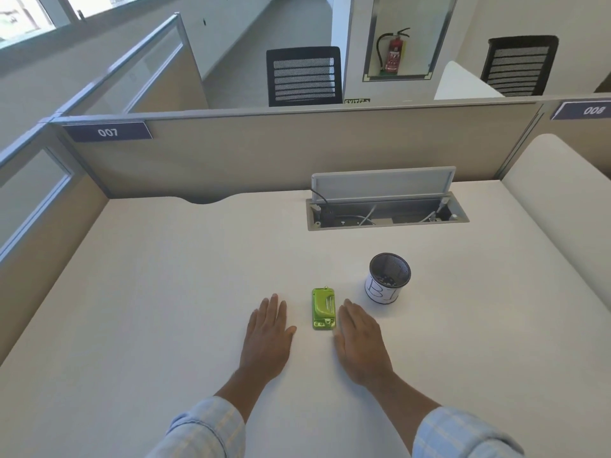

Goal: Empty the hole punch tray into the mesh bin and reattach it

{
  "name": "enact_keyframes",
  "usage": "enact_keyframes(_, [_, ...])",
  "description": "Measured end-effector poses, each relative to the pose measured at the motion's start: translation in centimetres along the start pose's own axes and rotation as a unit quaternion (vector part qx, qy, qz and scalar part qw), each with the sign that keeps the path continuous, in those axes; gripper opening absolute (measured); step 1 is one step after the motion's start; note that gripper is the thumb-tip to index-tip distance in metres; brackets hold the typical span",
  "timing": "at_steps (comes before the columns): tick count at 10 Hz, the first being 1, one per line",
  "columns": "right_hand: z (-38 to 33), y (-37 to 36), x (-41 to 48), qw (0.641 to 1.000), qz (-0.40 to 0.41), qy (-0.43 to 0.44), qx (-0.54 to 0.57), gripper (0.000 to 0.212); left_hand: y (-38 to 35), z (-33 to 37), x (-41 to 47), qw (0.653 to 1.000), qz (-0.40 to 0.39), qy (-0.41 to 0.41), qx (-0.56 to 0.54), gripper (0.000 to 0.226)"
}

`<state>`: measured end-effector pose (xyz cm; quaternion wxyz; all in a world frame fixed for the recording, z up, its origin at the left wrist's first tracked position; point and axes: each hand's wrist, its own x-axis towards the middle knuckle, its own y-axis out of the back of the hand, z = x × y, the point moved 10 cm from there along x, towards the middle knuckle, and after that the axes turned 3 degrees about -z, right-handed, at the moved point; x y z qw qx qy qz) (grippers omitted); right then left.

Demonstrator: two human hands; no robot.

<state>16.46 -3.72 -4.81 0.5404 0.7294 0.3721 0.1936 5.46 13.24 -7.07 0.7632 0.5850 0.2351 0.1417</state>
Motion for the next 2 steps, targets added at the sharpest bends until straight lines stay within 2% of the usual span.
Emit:
enact_keyframes(1, [-0.1,0.1,0.5,1.000,-0.026,-0.003,-0.009,0.065,0.0,0.0,0.0,1.000,-0.011,0.001,0.017,0.069])
enact_keyframes(2, [-1.0,1.8,1.7,1.000,-0.017,-0.002,-0.005,0.068,1.0,-0.1,0.4,1.000,-0.026,0.008,0.009,0.072])
